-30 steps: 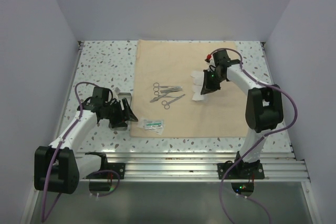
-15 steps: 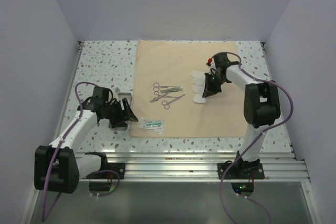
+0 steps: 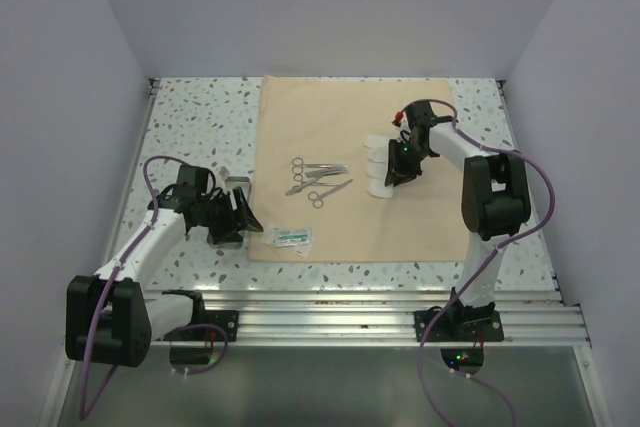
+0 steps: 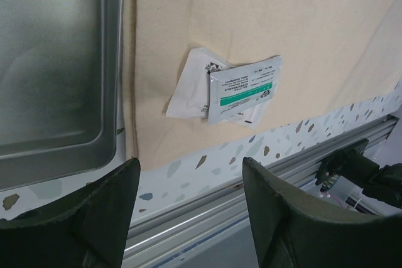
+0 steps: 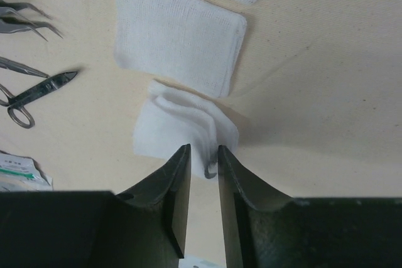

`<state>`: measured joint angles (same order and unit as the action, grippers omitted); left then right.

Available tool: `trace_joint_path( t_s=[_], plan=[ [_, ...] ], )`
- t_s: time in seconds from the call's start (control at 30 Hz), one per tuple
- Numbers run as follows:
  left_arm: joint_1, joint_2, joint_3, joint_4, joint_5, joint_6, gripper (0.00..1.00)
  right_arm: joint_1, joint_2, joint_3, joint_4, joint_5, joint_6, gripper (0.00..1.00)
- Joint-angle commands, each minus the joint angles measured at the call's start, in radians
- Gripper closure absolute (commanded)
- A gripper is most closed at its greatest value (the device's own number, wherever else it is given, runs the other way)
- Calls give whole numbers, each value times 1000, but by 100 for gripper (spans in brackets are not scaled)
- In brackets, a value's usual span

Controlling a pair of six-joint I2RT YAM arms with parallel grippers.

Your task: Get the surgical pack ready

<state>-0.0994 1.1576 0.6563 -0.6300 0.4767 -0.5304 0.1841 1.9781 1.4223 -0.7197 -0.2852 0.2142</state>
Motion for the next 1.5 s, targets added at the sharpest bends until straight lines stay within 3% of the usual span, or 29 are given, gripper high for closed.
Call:
trace_joint_path(
  t_s=[0.0, 0.37, 1.0, 1.17, 1.3, 1.47],
  plan=[
    [-3, 5, 9, 38, 19, 21, 30, 2, -27, 46, -14, 50, -16, 71],
    [-3, 10, 6, 46, 28, 23, 30, 2, -44, 27, -23, 44, -30, 49],
    [-3, 5, 11, 47, 46, 29, 29, 0, 36, 23, 16, -14, -16, 54],
    [-5, -4, 9, 59, 60, 30, 29, 2, 36, 23, 22, -31, -10, 58],
    [-17, -22, 16, 70, 71, 26, 29, 0, 28, 21, 28, -45, -3, 67],
    [-54, -73, 31, 93, 68, 9, 27, 2, 5, 17, 35, -63, 2, 88]
  ],
)
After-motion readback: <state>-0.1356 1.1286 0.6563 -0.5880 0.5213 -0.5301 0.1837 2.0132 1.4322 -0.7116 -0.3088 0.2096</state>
